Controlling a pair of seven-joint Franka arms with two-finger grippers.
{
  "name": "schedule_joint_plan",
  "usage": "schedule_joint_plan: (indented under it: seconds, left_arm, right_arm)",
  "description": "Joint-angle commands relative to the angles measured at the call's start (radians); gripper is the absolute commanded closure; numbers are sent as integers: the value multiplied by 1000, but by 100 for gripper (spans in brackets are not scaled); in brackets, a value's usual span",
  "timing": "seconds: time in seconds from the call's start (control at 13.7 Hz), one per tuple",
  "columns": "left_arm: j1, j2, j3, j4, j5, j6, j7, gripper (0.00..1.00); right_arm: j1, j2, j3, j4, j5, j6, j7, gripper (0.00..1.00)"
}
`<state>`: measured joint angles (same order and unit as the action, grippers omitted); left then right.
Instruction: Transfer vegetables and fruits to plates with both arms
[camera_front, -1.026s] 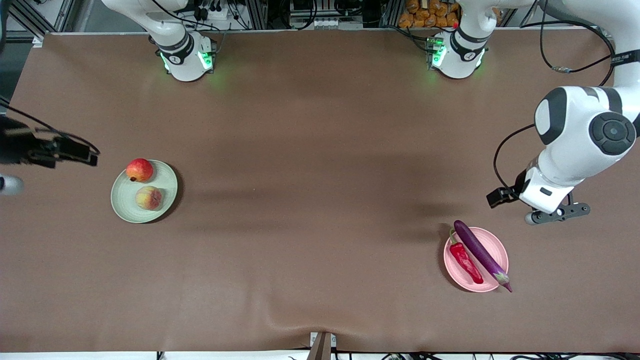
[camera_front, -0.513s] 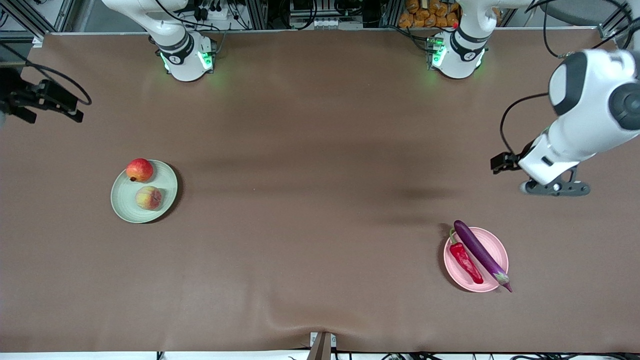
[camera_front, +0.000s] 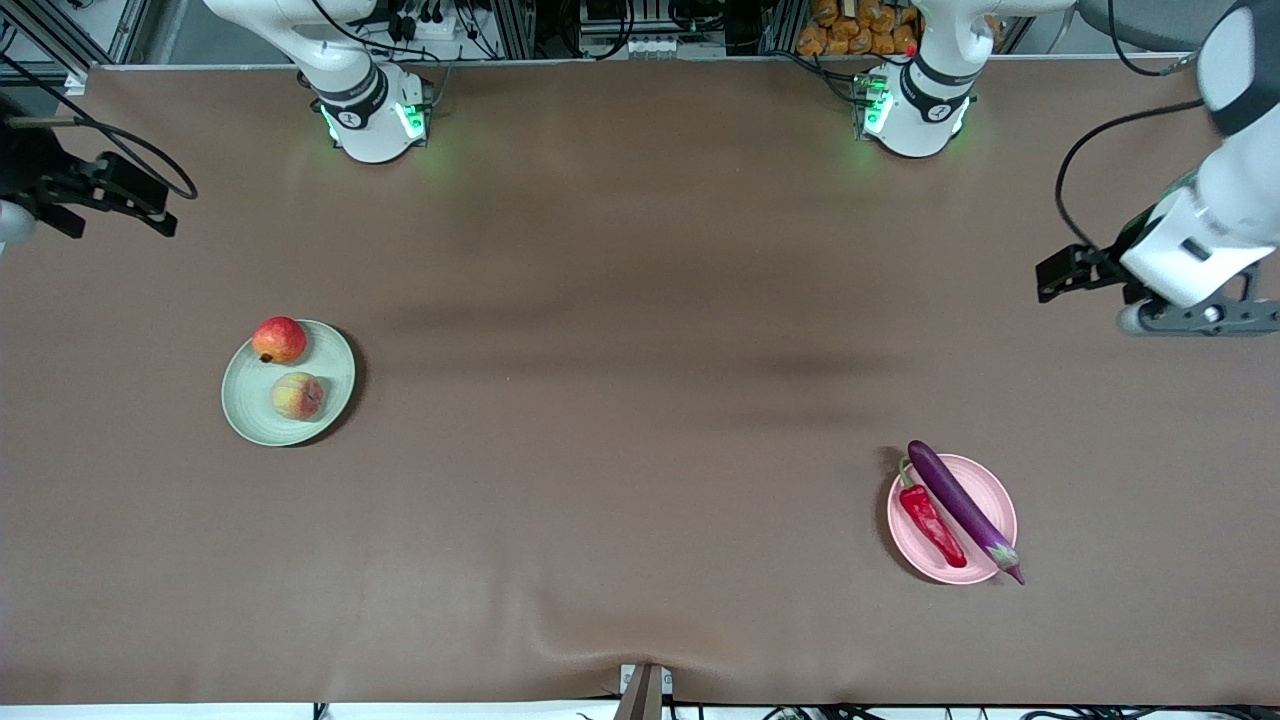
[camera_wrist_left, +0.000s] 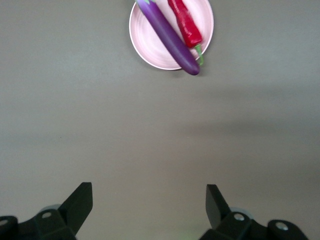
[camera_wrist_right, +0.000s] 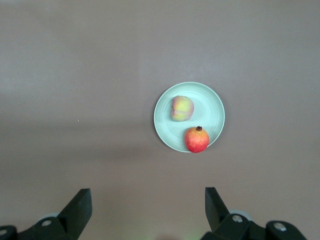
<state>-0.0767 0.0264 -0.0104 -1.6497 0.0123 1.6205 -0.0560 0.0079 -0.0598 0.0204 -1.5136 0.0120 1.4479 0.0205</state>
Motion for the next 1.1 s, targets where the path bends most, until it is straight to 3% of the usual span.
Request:
schedule_joint_plan:
  seconds: [0.0,0.29,1.03]
  left_arm:
    - [6,3,-3,102,-49,-73,8,0]
    - [-2,4,-10,194,-35,-175,15,0]
    - [40,-13,-59,142,18,-188,10,0]
  right_arm:
    - [-19,23,13,75,-17,-41,-31,0]
    - [-17,23,16,67,-12,-50,-31,0]
    - [-16,24,16,67,-12,-46,-33,0]
